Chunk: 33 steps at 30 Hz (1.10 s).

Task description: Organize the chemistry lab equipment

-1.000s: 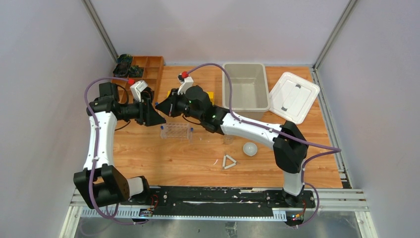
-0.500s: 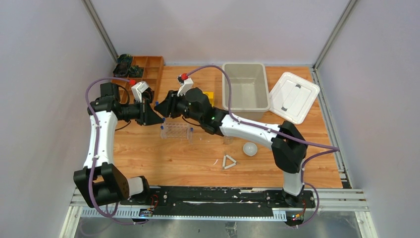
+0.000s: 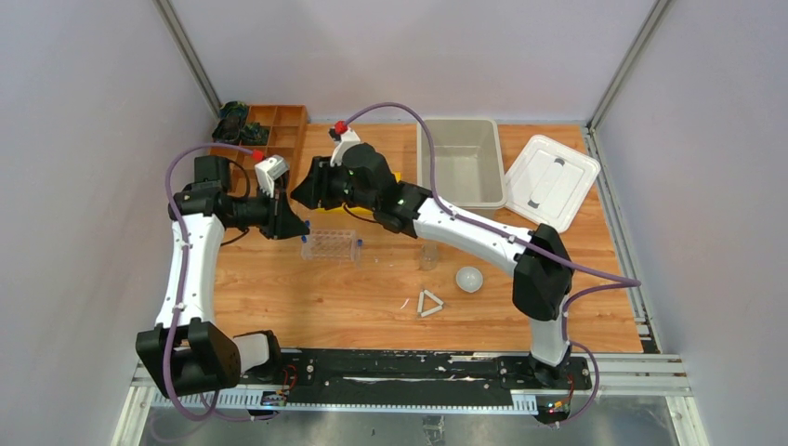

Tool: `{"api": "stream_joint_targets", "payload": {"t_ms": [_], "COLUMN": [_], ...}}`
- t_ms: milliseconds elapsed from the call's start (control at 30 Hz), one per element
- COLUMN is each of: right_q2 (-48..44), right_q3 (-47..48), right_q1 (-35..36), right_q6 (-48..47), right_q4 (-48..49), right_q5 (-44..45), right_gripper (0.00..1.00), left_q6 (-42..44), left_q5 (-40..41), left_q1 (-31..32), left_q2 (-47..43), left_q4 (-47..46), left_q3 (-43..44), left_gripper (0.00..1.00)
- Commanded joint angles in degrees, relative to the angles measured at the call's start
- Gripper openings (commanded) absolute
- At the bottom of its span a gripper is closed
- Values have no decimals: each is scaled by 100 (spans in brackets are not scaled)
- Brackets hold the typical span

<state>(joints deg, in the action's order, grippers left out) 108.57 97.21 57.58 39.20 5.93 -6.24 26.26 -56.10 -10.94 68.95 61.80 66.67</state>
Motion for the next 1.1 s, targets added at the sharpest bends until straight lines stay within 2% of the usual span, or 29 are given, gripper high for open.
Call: {"api": "stream_joint_targets", "payload": {"t_ms": [0,167,367,467,500,600,667,733,933,1067], "right_q2": [258,296,283,304,298,272,221,135,-270,-454], "right_q3": [479,547,572,614,607,595,583,509,-93,-888], "right_q1": [-69,-93,-109,-111,-103,-113,-124,-160,-177,-177], "right_q6": [-156,-156,-236,-284,-296,-359,-457,-569,-1370,-1917], "right_q4": [-475,-566,-813,-866,-859,-807,-804,-782,-541,351], "right_q5": [-291,-361,-397,-394,-373,-353,-295,-189,441,573], "right_gripper": [43,32,37,39,35,18,7,1,0,0], "left_q6": [80,60,34,7,-18,-77,-114,-179,-476,-700], "left_q5": [62,97,146,173,196,284,348,411,593,803], "left_q1": [63,70,66,66,66,66,66,68,-46,-342], "left_q2": [-51,-42,44,74,78,65,53,57,258,500], "left_q4": [-63,-63,-55,-54,-54,-59,-60,-64,-57,-54], "left_q3": [20,67,126,150,165,203,226,261,528,772], "left_gripper": [1,1,1,7,11,28,43,61,98,100]}}
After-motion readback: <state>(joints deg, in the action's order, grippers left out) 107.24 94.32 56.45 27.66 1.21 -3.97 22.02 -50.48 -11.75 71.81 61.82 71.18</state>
